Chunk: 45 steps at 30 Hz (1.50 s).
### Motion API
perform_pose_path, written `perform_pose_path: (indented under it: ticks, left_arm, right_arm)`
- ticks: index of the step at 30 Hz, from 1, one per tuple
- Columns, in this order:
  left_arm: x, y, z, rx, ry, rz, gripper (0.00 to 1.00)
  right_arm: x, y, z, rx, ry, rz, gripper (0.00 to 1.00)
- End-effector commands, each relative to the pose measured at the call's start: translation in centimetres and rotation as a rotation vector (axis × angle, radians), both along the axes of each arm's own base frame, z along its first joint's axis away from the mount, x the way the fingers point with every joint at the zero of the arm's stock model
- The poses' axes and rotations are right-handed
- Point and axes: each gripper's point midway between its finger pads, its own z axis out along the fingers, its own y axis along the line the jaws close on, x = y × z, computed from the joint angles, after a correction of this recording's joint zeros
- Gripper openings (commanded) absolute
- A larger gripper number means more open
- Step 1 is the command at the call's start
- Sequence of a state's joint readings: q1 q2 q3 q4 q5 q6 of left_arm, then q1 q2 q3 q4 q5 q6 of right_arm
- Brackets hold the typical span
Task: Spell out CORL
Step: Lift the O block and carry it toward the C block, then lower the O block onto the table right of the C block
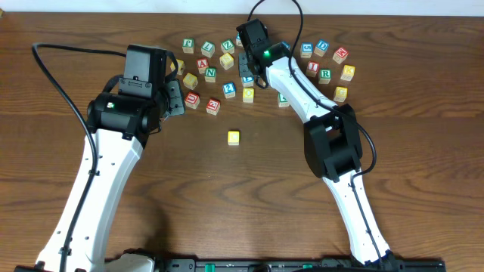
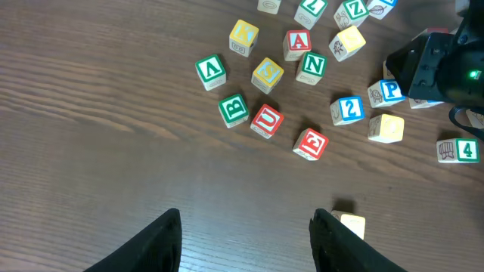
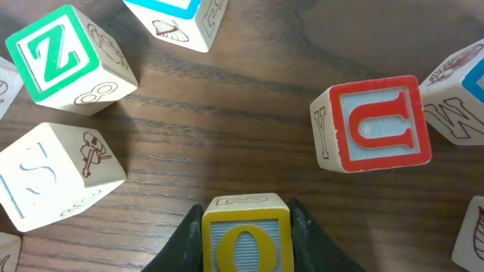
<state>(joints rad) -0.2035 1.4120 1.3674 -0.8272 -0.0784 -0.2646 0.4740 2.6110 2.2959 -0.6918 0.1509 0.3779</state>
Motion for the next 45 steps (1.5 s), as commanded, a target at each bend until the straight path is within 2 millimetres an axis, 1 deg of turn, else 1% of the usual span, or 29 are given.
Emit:
perform_pose_path:
  ticks: [1,6,9,11,13,14,16,17,19,20,21,22,24,25,28,30,31,33,37,41,45]
  left_arm:
    - [0.3,0.4,0.1,0.011,-0.002,0.013,0.54]
    - [0.3,0.4,0.1,0.011,-0.002,0.013,0.54]
    - [0.3,0.4,0.1,0.011,-0.002,0.013,0.54]
    - [0.3,0.4,0.1,0.011,-0.002,0.013,0.54]
    - [0.3,0.4,0.1,0.011,-0.005,0.013,0.54]
    - [0.3,0.4,0.1,0.010,-0.005,0.013,0.54]
    - [0.4,0.4,0.2,0.009,-0.009,0.013,0.54]
    - [0.5,0.4,0.3,0.009,-0.014,0.013,0.54]
    - [0.7,0.3,0.4,0.007,-0.024,0.013,0.54]
    - [0.8,0.3,0.5,0.006,-0.028,0.013,0.54]
    - [0.9,0.3,0.5,0.005,-0.032,0.013,0.54]
    - [0.9,0.3,0.6,0.004,-0.035,0.013,0.55]
    - [1.1,0.3,0.7,0.003,-0.041,0.013,0.54]
    - [1.1,0.3,0.7,0.002,-0.043,0.014,0.54]
    - [1.2,0.2,0.8,0.001,-0.051,0.014,0.54]
    - [1.3,0.2,0.9,0.000,-0.053,0.013,0.54]
    - [1.3,0.2,0.9,0.000,-0.053,0.013,0.53]
    - [1.3,0.2,0.9,0.000,-0.053,0.013,0.54]
    - [1.3,0.2,0.8,-0.002,-0.053,0.016,0.54]
    - [1.3,0.2,0.8,-0.016,-0.051,0.035,0.54]
    - [1.3,0.2,0.7,-0.022,-0.050,0.043,0.54]
  right_arm:
    - [0.2,0.0,3.6,0.004,-0.052,0.016,0.20]
    - [0.0,-0.3,9.7,0.025,-0.123,0.030,0.18]
    - [-1.0,-0.8,13.4,0.036,-0.143,0.030,0.18]
    - [-2.2,-1.4,15.7,0.035,-0.141,0.030,0.18]
    - [-3.7,-2.1,17.3,0.026,-0.121,0.031,0.18]
    - [-4.7,-2.5,18.0,0.022,-0.099,0.024,0.18]
    - [-6.5,-3.3,18.4,0.018,-0.044,0.008,0.18]
    - [-7.7,-3.8,18.3,0.014,-0.001,-0.008,0.18]
    - [-9.4,-4.4,17.5,-0.007,0.075,-0.033,0.18]
    - [-10.4,-4.8,16.9,-0.022,0.120,-0.040,0.18]
    - [-11.6,-5.1,15.9,-0.046,0.178,-0.051,0.18]
    - [-12.3,-5.2,15.3,-0.063,0.212,-0.053,0.17]
    - [-13.7,-5.0,13.6,-0.101,0.281,-0.038,0.16]
    - [-14.0,-4.9,13.0,-0.112,0.297,-0.033,0.16]
    - [-15.6,-4.0,10.1,-0.150,0.360,-0.017,0.16]
    - [-16.6,-3.5,8.2,-0.164,0.391,-0.021,0.16]
    - [-17.0,-3.3,7.2,-0.168,0.401,-0.024,0.18]
    - [-17.6,-2.7,5.4,-0.175,0.412,-0.012,0.21]
    - [-18.9,-1.8,2.7,-0.177,0.436,0.012,0.22]
    - [-19.9,-1.5,1.1,-0.171,0.451,-0.013,0.21]
    - [-20.6,-0.3,-0.1,-0.117,0.475,0.002,0.20]
